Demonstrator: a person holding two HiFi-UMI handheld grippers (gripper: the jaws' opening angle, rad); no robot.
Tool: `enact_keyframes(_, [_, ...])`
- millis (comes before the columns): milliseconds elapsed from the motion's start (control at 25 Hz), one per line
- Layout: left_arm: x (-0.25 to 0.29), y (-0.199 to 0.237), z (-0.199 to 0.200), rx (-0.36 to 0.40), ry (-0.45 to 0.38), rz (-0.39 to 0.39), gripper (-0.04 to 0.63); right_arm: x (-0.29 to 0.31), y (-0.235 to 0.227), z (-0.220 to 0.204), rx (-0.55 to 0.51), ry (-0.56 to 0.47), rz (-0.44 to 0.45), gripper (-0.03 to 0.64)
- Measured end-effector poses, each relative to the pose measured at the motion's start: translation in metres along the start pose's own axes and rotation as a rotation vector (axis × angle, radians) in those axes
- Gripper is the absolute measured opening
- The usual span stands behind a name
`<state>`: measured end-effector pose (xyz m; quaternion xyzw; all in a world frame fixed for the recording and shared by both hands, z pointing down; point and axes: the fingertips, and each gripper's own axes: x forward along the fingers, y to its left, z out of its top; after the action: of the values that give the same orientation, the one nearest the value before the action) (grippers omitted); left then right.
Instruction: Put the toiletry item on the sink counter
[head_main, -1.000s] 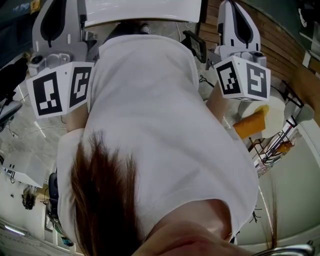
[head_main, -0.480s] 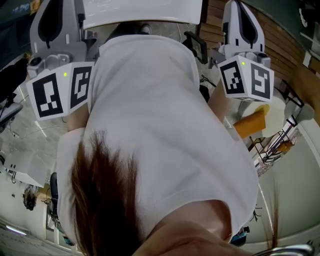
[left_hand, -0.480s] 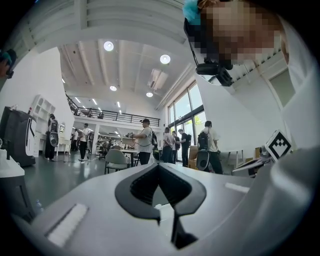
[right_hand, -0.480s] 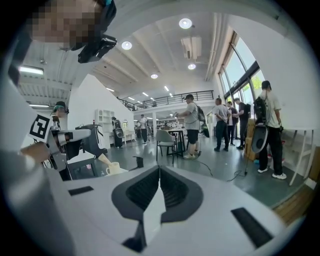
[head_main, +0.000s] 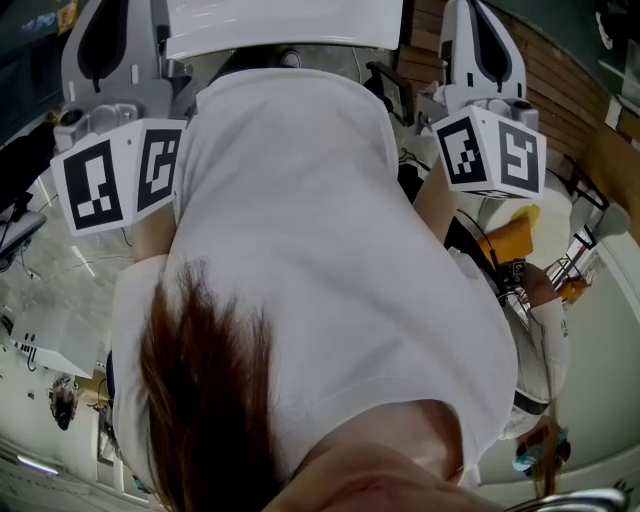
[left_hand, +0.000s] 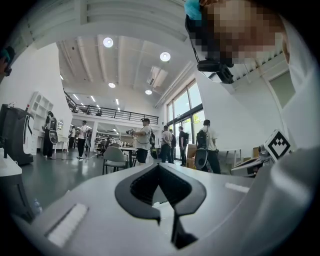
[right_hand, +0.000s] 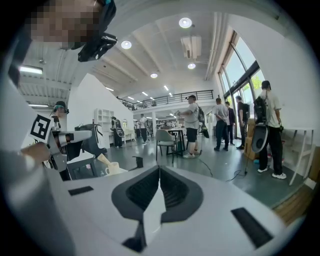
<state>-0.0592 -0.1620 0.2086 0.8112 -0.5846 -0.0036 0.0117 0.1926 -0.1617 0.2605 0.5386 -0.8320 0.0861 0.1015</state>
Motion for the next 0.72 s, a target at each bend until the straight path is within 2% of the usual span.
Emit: enact_keyframes(720, [0.0087, 0.0092, 0.0021, -0.026, 0.010, -0.025, 0.009, 0.0042, 0.0037, 0.0065, -0.002, 0.020, -0.029, 0.011])
